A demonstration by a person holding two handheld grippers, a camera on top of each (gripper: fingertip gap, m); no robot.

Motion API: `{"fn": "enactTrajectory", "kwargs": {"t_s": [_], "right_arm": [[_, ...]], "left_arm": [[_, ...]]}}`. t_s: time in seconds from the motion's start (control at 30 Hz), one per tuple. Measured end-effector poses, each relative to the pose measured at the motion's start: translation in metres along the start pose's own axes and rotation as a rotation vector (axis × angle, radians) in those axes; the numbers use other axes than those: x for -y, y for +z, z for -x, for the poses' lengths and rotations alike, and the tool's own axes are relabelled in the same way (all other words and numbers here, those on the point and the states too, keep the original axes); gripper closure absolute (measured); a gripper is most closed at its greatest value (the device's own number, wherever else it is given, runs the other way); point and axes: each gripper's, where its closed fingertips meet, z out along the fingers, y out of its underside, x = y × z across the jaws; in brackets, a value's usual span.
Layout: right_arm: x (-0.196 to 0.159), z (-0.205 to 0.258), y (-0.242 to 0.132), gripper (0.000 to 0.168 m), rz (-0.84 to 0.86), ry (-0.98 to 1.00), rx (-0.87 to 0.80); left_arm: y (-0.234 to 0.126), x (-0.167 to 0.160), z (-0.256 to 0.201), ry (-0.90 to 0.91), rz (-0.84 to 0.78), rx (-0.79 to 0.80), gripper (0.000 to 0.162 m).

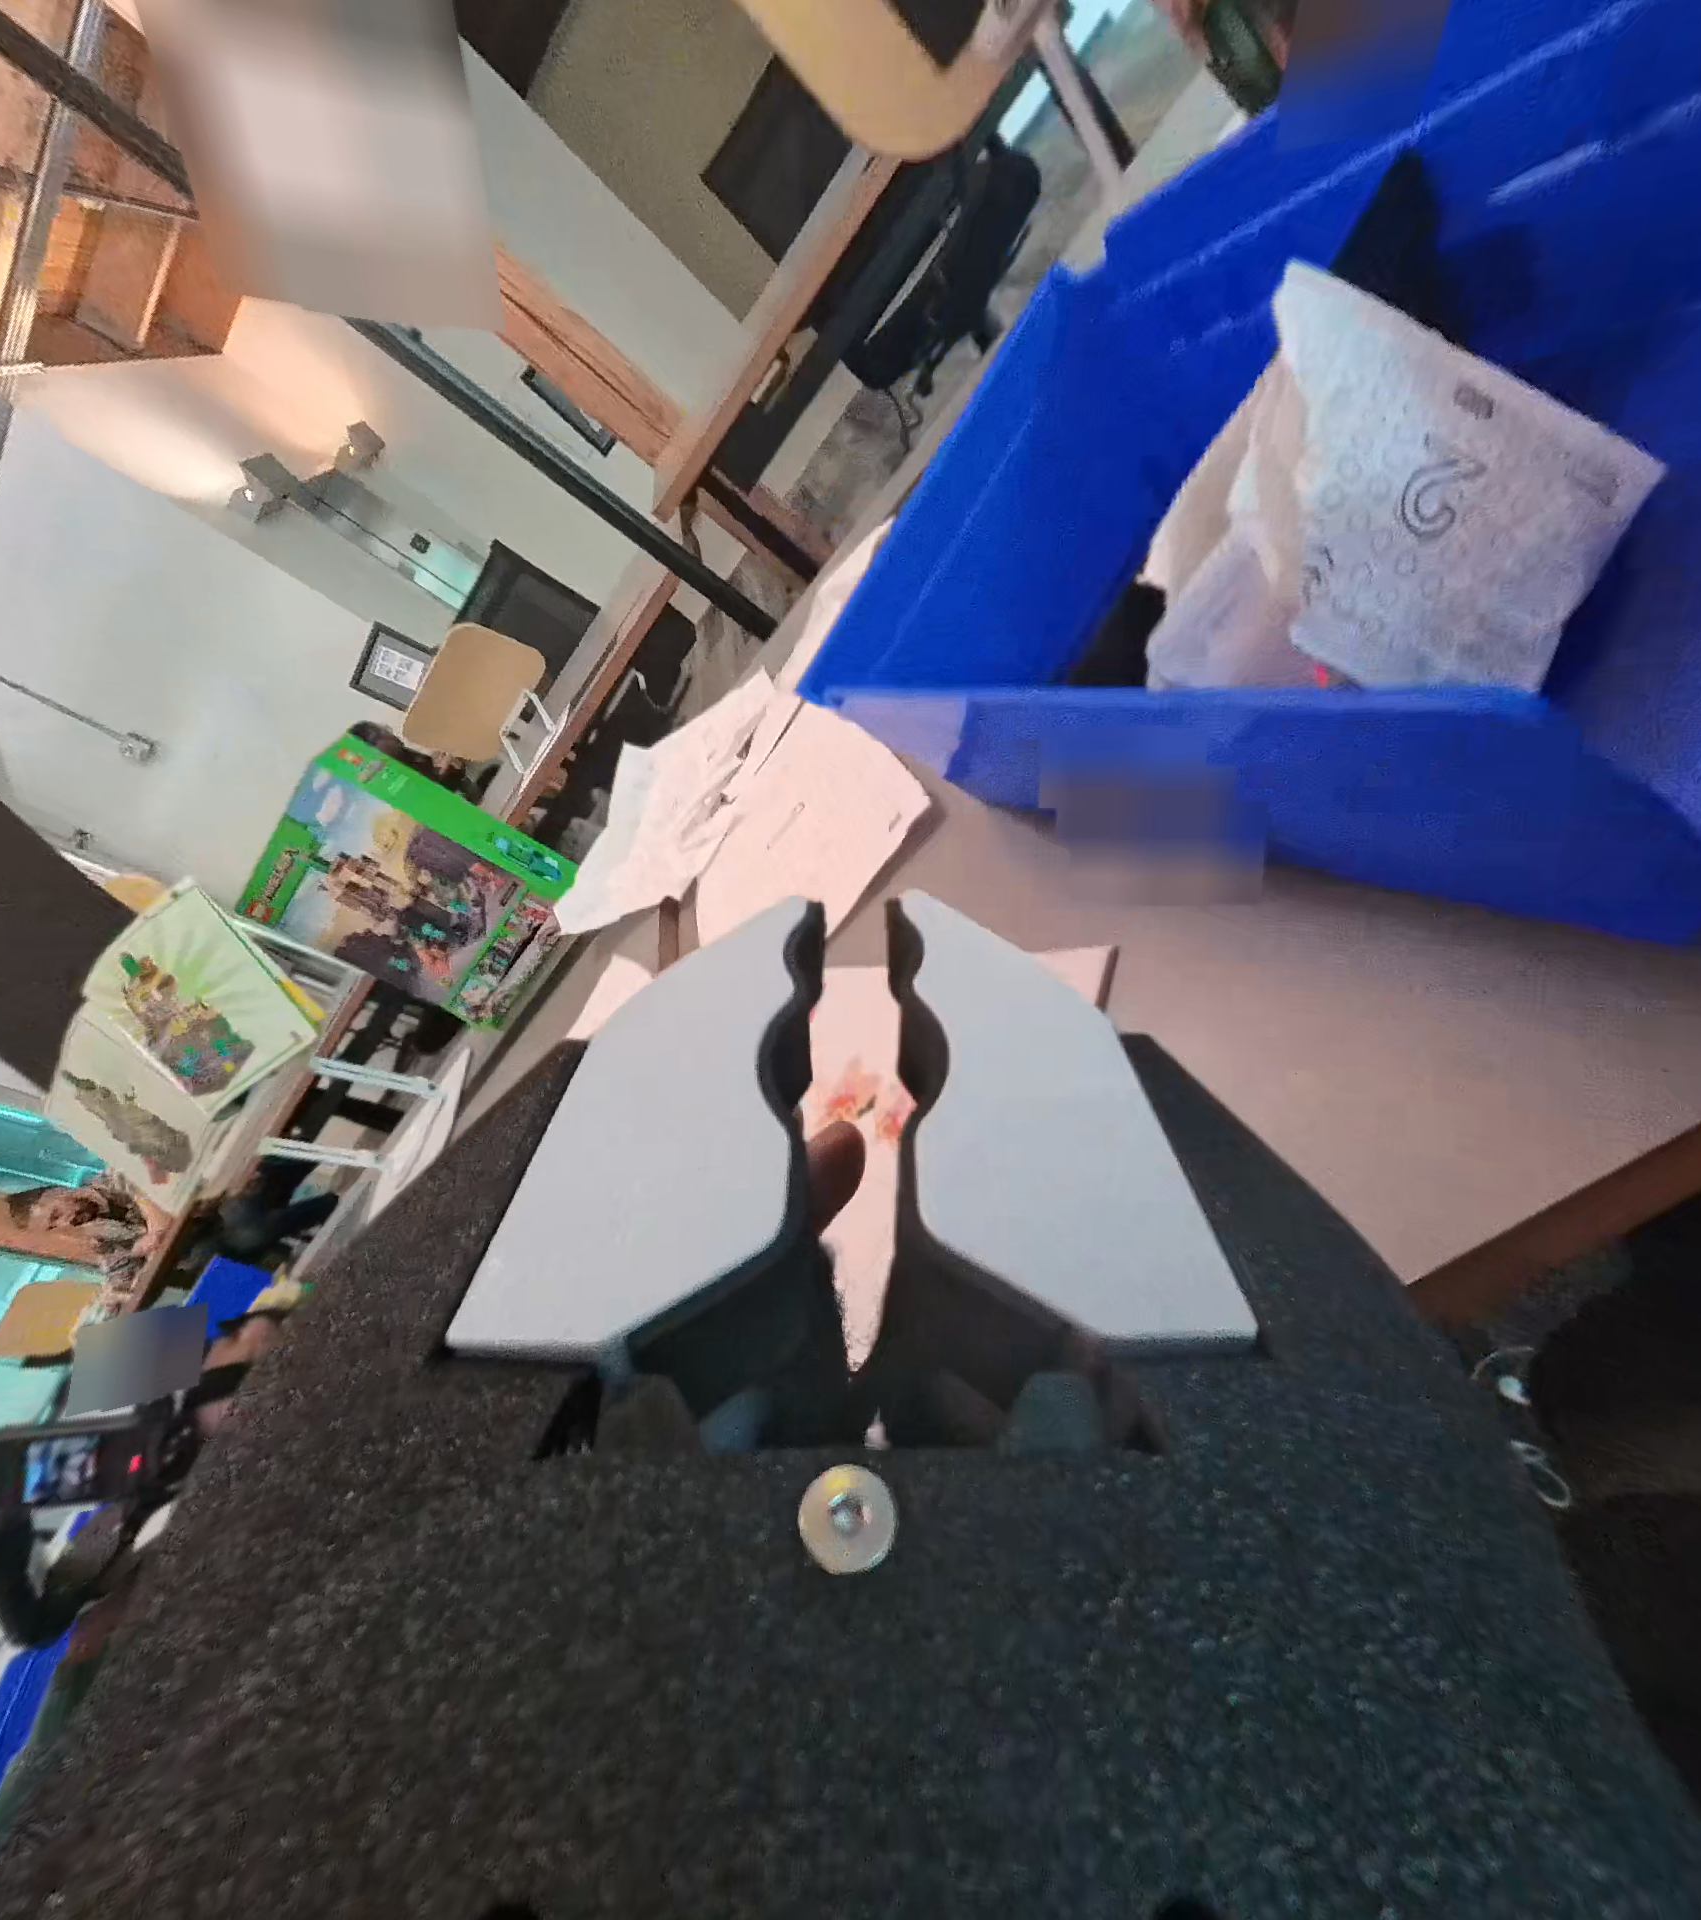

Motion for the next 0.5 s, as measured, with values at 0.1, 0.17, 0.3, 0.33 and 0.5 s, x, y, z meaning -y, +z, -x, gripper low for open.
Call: {"fn": "enactTrajectory", "kwargs": {"t_s": [0.1,0.17,0.3,0.33,0.5], "right_arm": [[-0.006,0.013,-0.017,0.138,-0.05,0.0,-0.001],[-0.009,0.021,-0.026,0.138,-0.073,0.001,0.003],[-0.008,0.032,-0.04,0.138,-0.121,0.028,0.043],[-0.007,0.033,-0.042,0.138,-0.138,0.044,0.046],[-0.002,0.016,-0.065,0.142,-0.298,0.202,-0.008]], "left_arm": [[-0.009,0.038,0.016,0.001,-0.016,0.007,0.149],[-0.013,0.064,0.033,-0.023,-0.016,-0.003,0.148],[-0.018,0.086,0.09,-0.196,-0.022,0.149,0.148],[-0.019,0.087,0.104,-0.27,-0.054,0.205,0.144],[-0.012,0.086,0.107,-0.559,-0.297,0.174,0.118]]}}
